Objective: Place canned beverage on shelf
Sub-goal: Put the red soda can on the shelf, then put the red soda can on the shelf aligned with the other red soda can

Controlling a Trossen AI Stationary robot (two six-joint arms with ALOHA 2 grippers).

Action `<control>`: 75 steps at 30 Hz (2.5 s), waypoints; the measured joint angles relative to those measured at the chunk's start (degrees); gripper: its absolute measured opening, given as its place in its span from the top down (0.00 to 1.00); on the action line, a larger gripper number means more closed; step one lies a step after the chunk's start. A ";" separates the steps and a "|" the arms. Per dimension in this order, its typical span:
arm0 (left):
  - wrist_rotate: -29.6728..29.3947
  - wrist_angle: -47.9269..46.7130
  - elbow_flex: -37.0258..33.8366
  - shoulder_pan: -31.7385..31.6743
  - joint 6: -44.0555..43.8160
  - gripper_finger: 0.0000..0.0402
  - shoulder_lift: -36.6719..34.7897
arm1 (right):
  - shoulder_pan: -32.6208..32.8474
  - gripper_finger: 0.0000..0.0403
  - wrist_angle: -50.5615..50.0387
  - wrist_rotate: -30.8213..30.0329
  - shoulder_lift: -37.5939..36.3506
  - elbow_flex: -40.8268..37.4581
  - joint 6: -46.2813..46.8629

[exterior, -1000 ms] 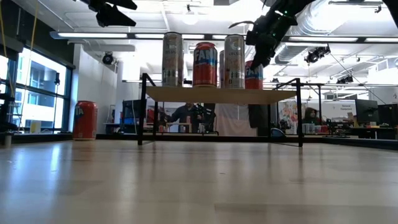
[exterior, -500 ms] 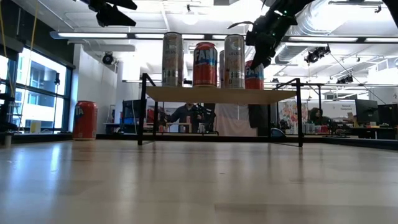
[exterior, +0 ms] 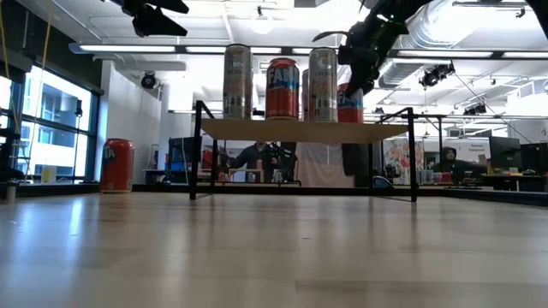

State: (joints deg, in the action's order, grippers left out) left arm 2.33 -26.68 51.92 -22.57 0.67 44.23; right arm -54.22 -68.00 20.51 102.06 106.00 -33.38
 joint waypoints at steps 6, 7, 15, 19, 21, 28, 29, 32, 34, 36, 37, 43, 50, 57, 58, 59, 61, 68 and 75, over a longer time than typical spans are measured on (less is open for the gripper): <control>0.00 0.00 0.00 0.00 0.00 0.14 0.00 | -0.04 0.13 0.12 -0.51 0.00 0.00 0.13; 0.00 -0.02 0.00 0.00 0.00 0.14 0.00 | -0.01 0.13 0.14 -0.52 -0.02 0.00 0.13; 0.00 -0.02 0.00 -0.01 0.00 0.14 0.00 | 0.00 0.13 0.28 -0.52 -0.17 0.00 1.48; -0.14 -0.04 0.00 0.00 0.00 0.14 0.02 | 0.29 0.13 0.05 -0.52 -0.87 0.00 1.66; -0.50 -0.04 0.00 0.00 0.00 0.14 0.00 | 0.66 0.13 0.06 -0.52 -1.76 0.00 1.66; -0.66 -0.04 0.00 0.00 0.00 0.14 0.00 | 2.00 0.13 0.08 -0.40 -4.47 0.00 1.66; -0.66 -0.03 0.00 0.00 -0.03 0.14 0.01 | 2.17 0.13 0.08 -0.39 -4.69 0.00 1.66; -0.66 -0.04 0.00 0.00 -0.47 0.14 0.00 | 2.32 0.13 0.32 -0.39 -4.83 0.00 1.69; -0.66 -0.04 0.00 0.00 -0.60 0.14 0.00 | 2.28 0.13 0.27 -0.56 -4.83 0.00 2.04; -0.63 -0.04 0.00 0.00 -1.00 0.14 0.00 | 2.26 0.13 0.19 -0.56 -4.83 0.00 2.19; -0.66 -0.04 0.00 0.00 -1.03 0.14 0.00 | 2.25 0.13 0.12 -0.58 -4.83 0.00 2.17; -0.63 -0.05 0.00 0.00 -1.03 0.14 0.01 | 2.27 0.13 0.70 -4.90 -4.66 0.00 1.58; -0.63 -0.07 0.00 0.00 -1.07 0.14 0.00 | 2.25 0.14 1.19 -5.71 -4.63 0.00 1.89; -0.61 -0.05 -0.02 0.00 -1.07 0.14 0.02 | 2.25 0.14 1.39 -4.75 -4.63 0.00 2.53; -0.62 -0.06 -0.02 0.00 -1.06 0.14 0.01 | 2.25 0.14 1.39 -4.40 -4.63 0.00 2.53; -0.62 -0.04 -0.02 0.00 -1.06 0.14 0.00 | 2.25 0.14 1.39 -4.10 -4.63 0.00 2.53; -0.61 -0.02 -0.02 0.00 -1.05 0.14 0.00 | 2.25 0.14 1.36 -3.95 -4.64 0.00 2.55; -0.91 1.67 -0.02 0.00 -1.55 0.14 0.00 | 2.32 0.14 1.39 -3.80 -6.30 0.00 2.82; -10.94 1.73 -0.02 -0.02 -2.96 0.14 1.59 | 2.53 0.14 1.28 -3.73 -9.57 0.00 3.93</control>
State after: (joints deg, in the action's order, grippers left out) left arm -8.61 -24.95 51.90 -22.59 -2.29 45.82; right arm -51.69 -66.72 16.78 92.49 106.00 -29.45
